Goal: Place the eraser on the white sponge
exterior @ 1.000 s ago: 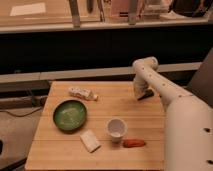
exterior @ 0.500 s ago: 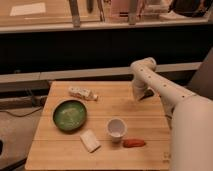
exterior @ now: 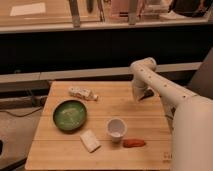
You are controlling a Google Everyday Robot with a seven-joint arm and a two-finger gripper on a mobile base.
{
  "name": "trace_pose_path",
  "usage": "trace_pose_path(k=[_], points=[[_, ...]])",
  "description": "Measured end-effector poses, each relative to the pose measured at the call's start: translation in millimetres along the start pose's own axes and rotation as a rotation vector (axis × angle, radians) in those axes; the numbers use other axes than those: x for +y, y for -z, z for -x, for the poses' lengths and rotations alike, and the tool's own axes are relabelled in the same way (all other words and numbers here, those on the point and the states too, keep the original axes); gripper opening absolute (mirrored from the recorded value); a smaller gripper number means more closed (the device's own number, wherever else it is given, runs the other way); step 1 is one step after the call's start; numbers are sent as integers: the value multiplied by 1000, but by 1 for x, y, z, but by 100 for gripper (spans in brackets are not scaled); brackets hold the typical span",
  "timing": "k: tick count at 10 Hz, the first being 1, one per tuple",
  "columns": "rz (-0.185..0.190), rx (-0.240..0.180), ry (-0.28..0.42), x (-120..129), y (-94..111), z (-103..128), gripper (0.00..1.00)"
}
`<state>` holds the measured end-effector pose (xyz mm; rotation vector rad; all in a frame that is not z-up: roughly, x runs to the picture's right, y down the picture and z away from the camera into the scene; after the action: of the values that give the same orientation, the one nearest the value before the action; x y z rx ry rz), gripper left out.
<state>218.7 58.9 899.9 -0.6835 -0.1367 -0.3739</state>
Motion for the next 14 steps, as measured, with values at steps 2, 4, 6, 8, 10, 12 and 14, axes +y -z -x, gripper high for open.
trace_pose_path(k=[2, 4, 6, 8, 10, 12, 14], points=[[-4, -9, -12, -2, 0, -3, 63], [-19, -1, -15, -4, -3, -7, 79], [-30, 17, -15, -5, -7, -11, 80], [-33, 41, -13, -4, -11, -16, 80], [-37, 54, -17, -3, -15, -23, 80], [-45, 58, -27, -1, -16, -29, 80], [-59, 47, -60, -2, -16, -40, 80]])
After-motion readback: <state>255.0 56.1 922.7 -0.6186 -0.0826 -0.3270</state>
